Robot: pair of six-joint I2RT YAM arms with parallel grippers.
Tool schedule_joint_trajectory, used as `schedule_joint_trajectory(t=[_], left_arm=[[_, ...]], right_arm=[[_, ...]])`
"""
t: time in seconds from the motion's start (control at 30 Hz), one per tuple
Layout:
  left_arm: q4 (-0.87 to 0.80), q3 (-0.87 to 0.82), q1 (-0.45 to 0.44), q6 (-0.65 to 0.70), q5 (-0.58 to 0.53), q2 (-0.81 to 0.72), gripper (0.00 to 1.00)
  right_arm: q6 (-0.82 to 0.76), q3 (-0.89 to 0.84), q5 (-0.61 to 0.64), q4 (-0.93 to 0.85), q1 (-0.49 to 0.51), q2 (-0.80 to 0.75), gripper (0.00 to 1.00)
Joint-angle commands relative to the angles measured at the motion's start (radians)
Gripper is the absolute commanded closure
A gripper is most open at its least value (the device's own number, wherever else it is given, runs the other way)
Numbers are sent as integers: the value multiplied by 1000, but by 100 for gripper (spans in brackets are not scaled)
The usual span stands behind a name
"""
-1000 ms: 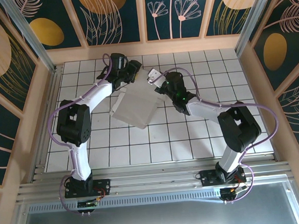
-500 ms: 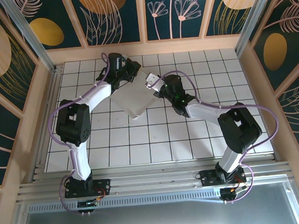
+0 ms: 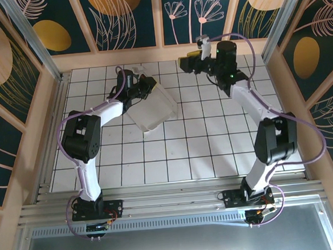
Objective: Fold the paper box
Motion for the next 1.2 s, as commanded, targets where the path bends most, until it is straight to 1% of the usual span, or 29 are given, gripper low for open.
schedule_joint_trajectory(t=[0.0,0.13,0.2,0.27,0.33,0.43,0.53,0.63,0.77,0.83,1.0,1.07,1.17], left_arm=[[54,-21,1,31,29,-22,100],[72,-29,1,14,43,1,100],[70,-35,1,16,32,3,100],[52,-34,0,15,14,3,98],[33,-29,3,9,5,9,95],[20,-18,6,-1,0,22,92],[19,-11,6,-11,2,29,89],[1,-5,6,-12,-10,29,86],[-17,3,7,-12,-28,29,82],[-30,8,6,-10,-33,29,81],[-48,12,9,-4,-44,33,81],[-60,12,11,-3,-55,36,81],[-92,19,15,12,-79,39,86]], right_arm=[[213,88,-182,-144,36,156,37],[145,222,-186,-270,63,290,35],[121,260,-173,-315,71,336,32],[109,265,-195,-325,76,363,31],[105,257,-227,-324,81,379,32],[88,254,-230,-334,91,396,37],[96,266,-227,-333,94,418,37],[106,298,-230,-331,92,451,37],[113,361,-218,-361,94,503,42],[106,398,-211,-392,97,525,43],[84,432,-223,-431,104,553,38],[81,427,-233,-437,104,557,37],[78,406,-251,-434,107,551,37]])
